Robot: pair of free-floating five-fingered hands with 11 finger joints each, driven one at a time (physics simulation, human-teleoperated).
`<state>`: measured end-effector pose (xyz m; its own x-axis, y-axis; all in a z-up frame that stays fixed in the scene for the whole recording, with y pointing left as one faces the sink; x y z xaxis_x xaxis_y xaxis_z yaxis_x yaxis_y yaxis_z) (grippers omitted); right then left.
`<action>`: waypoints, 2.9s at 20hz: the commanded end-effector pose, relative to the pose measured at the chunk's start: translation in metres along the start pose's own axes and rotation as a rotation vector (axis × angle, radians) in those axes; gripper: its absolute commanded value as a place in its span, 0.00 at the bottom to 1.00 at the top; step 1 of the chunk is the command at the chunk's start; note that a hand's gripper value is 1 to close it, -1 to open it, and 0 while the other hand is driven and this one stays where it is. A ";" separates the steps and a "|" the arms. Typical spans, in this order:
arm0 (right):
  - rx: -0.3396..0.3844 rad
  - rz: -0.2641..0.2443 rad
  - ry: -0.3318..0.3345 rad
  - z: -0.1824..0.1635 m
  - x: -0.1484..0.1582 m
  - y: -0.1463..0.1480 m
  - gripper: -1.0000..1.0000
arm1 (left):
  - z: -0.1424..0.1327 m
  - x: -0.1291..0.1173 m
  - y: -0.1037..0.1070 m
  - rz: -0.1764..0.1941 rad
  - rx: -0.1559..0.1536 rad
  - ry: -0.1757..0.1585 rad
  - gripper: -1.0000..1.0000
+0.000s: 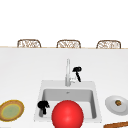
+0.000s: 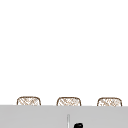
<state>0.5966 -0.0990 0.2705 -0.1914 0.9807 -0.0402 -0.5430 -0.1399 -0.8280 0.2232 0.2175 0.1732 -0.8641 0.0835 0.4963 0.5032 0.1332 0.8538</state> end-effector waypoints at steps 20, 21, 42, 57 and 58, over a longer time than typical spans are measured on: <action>0.183 0.036 -0.031 -0.155 -0.020 0.035 0.00 | 0.000 0.000 0.000 0.000 0.000 0.000 0.50; 0.205 0.029 -0.036 -0.156 -0.020 0.034 0.00 | 0.000 0.000 0.000 0.000 0.000 0.000 0.50; 0.420 -0.076 -0.237 -0.159 -0.040 0.052 1.00 | 0.000 0.000 0.000 0.000 0.000 0.000 0.50; 0.445 -0.150 -0.219 -0.139 -0.041 -0.005 0.00 | 0.000 0.000 0.000 0.000 0.000 0.000 0.50; 0.449 -0.141 -0.215 -0.136 -0.045 -0.010 0.00 | 0.000 0.000 0.000 0.000 0.000 0.000 0.50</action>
<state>0.7161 -0.1198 0.1824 -0.2502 0.9435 0.2172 -0.8649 -0.1170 -0.4882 0.2232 0.2175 0.1732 -0.8641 0.0835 0.4963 0.5032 0.1333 0.8538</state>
